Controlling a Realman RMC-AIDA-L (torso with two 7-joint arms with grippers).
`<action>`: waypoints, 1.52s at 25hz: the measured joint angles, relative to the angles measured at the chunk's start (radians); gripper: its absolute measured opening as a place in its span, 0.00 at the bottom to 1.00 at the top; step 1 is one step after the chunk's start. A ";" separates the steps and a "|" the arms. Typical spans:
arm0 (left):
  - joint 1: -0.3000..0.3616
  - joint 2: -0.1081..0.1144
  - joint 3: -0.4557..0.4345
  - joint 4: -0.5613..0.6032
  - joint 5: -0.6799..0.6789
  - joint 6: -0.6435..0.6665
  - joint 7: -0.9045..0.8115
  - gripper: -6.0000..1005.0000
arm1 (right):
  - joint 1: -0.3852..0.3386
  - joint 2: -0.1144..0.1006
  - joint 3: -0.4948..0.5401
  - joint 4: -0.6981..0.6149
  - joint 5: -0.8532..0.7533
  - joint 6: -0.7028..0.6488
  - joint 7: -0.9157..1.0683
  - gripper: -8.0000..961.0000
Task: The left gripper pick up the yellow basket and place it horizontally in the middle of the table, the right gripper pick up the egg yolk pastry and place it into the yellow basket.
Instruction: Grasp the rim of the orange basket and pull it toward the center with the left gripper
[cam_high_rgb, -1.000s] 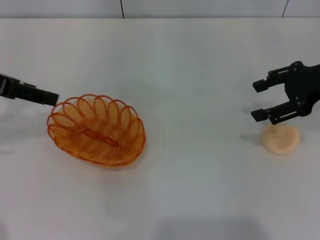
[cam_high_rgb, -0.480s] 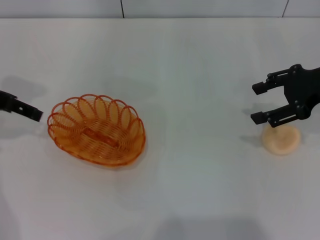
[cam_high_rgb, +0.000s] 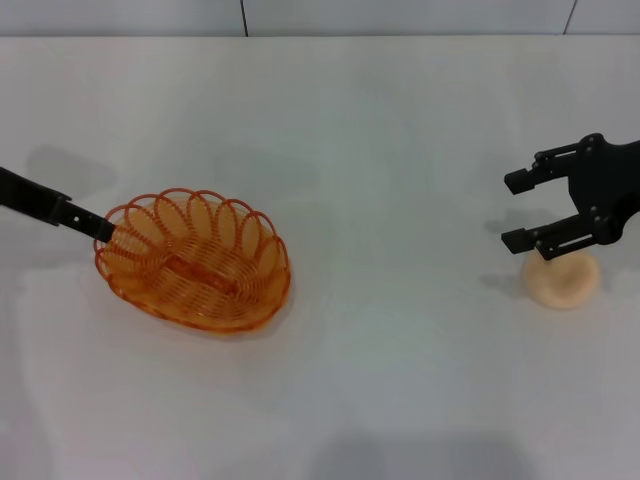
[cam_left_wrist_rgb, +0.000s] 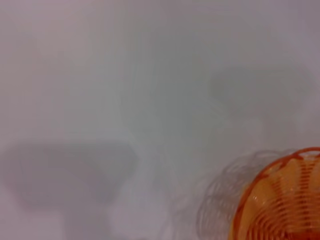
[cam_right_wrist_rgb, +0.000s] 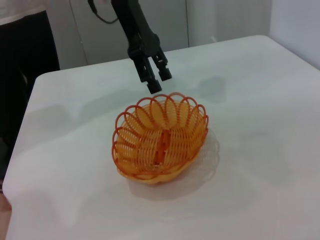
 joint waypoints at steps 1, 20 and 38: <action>-0.002 -0.002 0.000 -0.008 0.000 -0.009 0.003 0.85 | 0.000 0.000 0.000 0.000 0.002 -0.001 -0.001 0.80; -0.063 -0.009 0.002 -0.178 0.001 -0.134 0.047 0.83 | -0.003 0.007 -0.002 0.000 0.005 -0.003 -0.003 0.80; -0.064 -0.027 0.025 -0.196 0.008 -0.171 0.057 0.55 | -0.001 0.009 0.000 0.000 0.005 0.004 -0.003 0.80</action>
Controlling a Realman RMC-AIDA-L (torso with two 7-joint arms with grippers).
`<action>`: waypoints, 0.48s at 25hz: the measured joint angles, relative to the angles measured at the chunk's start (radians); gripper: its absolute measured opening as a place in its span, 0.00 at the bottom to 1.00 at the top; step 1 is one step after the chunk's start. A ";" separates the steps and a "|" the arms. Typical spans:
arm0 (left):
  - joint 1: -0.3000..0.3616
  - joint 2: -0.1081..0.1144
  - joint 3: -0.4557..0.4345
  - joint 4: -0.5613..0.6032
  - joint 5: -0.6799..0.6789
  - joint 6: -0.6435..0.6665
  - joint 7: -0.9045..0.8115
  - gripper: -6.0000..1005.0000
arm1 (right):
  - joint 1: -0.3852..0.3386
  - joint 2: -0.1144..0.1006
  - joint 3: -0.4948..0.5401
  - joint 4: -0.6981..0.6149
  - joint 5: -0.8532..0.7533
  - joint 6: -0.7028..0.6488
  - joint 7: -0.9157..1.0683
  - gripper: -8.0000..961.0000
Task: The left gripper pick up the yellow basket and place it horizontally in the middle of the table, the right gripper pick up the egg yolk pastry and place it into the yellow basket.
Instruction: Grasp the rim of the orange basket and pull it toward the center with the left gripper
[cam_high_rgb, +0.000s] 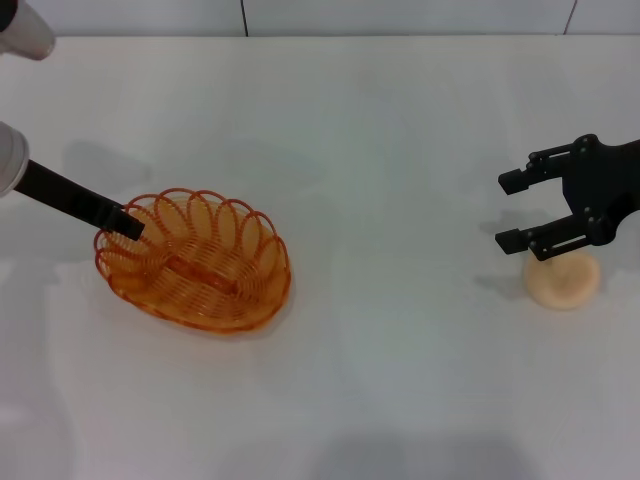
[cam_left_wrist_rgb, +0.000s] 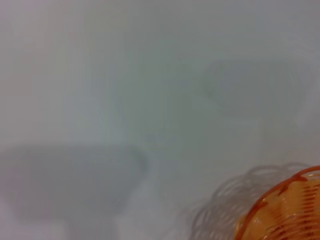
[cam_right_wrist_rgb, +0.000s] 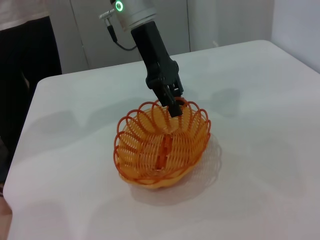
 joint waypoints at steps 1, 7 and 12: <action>-0.001 -0.001 0.000 0.000 0.001 0.000 0.000 0.51 | 0.000 0.000 0.000 0.000 0.000 0.000 0.000 0.80; -0.005 -0.003 0.001 0.000 0.000 0.002 0.000 0.13 | 0.000 0.001 0.000 0.000 0.000 0.001 0.000 0.80; -0.004 0.000 -0.001 0.002 -0.057 0.020 0.000 0.09 | 0.000 0.001 0.000 -0.001 0.000 0.001 0.000 0.80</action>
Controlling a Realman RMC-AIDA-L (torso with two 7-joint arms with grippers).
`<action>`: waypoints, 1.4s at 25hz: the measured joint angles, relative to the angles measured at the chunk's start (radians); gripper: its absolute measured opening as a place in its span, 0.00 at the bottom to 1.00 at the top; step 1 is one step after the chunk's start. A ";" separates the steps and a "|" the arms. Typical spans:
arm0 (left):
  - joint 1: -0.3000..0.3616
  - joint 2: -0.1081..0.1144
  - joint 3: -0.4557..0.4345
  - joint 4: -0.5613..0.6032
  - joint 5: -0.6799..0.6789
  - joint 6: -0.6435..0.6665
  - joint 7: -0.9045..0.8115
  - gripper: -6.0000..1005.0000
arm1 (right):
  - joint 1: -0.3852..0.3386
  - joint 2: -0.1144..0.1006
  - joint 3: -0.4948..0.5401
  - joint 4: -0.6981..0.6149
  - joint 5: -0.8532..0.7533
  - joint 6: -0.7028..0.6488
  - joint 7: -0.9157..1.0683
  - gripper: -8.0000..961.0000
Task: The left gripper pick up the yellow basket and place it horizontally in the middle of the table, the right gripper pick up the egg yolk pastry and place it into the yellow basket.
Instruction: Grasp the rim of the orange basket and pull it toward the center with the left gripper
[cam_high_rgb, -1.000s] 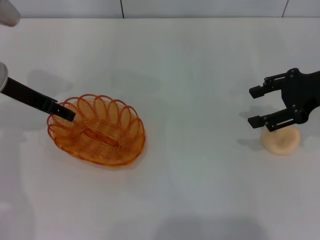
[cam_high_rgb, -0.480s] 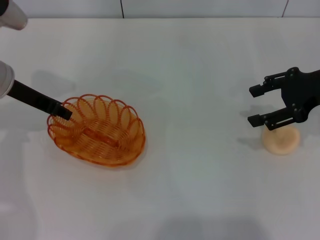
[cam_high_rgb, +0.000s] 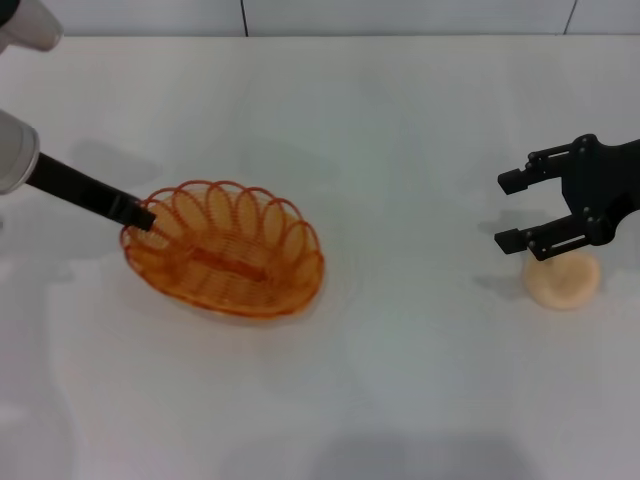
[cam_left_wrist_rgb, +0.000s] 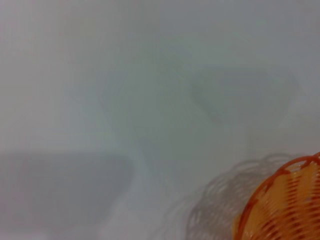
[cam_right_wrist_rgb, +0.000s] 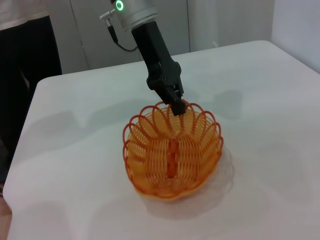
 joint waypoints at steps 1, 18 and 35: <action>0.000 0.002 -0.001 0.002 -0.015 0.008 -0.002 0.08 | 0.000 0.000 0.000 0.000 0.000 0.000 0.000 0.80; 0.001 -0.060 0.120 0.095 -0.168 0.084 -0.279 0.07 | -0.003 -0.001 0.011 -0.002 0.015 0.001 -0.041 0.80; 0.189 -0.067 0.353 0.268 -0.356 -0.041 -0.630 0.07 | -0.030 -0.022 0.011 -0.025 0.015 -0.006 -0.078 0.80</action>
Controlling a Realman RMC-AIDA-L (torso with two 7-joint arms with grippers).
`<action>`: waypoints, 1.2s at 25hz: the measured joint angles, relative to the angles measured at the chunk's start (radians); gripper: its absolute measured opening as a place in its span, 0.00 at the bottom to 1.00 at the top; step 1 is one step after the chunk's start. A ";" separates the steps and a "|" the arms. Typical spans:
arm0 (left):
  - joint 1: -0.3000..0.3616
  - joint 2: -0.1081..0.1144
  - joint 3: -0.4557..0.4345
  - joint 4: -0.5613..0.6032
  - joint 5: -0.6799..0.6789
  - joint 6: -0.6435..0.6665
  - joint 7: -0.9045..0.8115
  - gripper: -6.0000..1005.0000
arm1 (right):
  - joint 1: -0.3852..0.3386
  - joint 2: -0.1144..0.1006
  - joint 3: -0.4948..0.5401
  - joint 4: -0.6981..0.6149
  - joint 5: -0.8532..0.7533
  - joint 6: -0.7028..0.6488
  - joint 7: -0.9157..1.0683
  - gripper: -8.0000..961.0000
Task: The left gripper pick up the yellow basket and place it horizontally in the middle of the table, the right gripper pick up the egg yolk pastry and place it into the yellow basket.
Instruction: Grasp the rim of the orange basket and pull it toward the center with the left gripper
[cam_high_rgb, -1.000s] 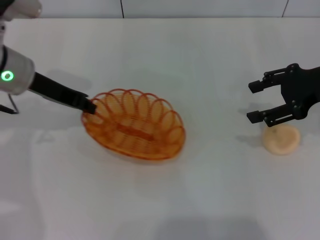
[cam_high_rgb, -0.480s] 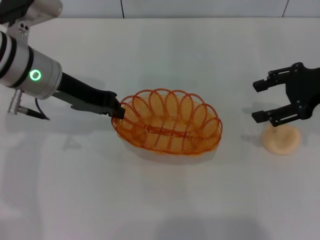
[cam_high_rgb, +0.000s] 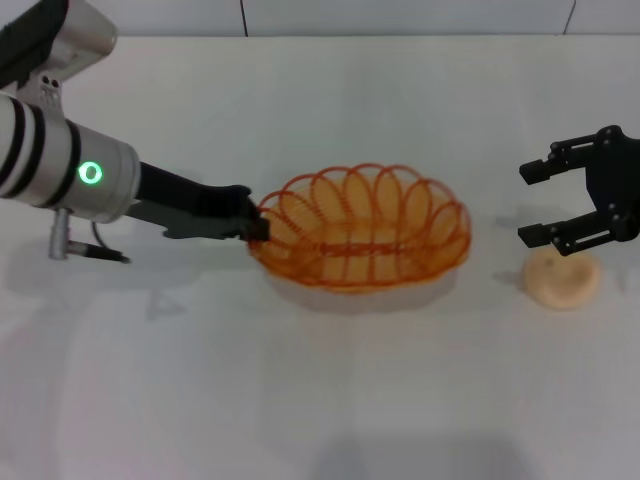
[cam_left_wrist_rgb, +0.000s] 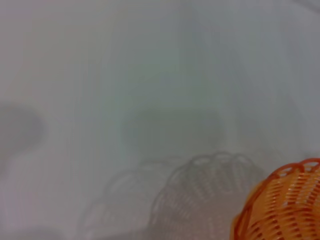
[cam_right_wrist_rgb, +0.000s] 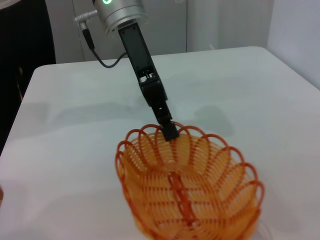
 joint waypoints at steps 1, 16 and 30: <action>0.013 0.000 0.013 0.003 -0.021 -0.019 -0.007 0.07 | -0.001 0.000 0.000 0.000 0.000 0.000 -0.001 0.80; 0.053 0.001 0.046 0.001 -0.041 -0.073 -0.025 0.07 | -0.010 -0.002 0.000 -0.003 -0.002 -0.006 -0.003 0.80; 0.012 0.007 0.047 -0.084 -0.038 -0.122 -0.004 0.08 | -0.018 0.002 0.000 -0.003 -0.005 -0.007 -0.003 0.80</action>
